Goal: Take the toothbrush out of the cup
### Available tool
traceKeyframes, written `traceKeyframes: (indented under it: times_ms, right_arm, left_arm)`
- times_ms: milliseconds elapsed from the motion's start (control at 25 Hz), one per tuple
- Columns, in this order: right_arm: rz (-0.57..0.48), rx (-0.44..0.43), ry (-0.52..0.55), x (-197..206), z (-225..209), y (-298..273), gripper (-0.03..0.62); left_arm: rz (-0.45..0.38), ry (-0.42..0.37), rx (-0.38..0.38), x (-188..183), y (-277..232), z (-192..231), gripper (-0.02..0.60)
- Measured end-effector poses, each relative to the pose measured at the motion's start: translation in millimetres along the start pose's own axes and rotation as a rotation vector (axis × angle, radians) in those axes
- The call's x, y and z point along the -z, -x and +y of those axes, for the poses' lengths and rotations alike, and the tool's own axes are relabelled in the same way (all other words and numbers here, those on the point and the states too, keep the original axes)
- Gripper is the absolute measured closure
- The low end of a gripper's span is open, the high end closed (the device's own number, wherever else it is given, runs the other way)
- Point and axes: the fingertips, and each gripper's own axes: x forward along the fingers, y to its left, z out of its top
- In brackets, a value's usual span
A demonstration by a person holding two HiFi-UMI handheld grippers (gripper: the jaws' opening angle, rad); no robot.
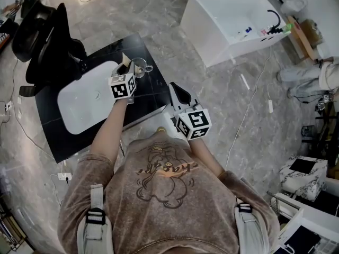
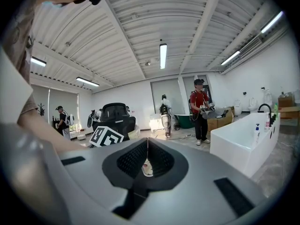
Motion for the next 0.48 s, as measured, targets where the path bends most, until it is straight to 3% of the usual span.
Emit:
traceKeyframes:
  times_ms: [480]
  right_arm:
    - [-0.001, -0.01, -0.008, 3.4, 6.8, -0.2, 0.576]
  left_arm:
    - [-0.091, -0.012, 0.051, -53.9, 21.6, -16.9, 0.494]
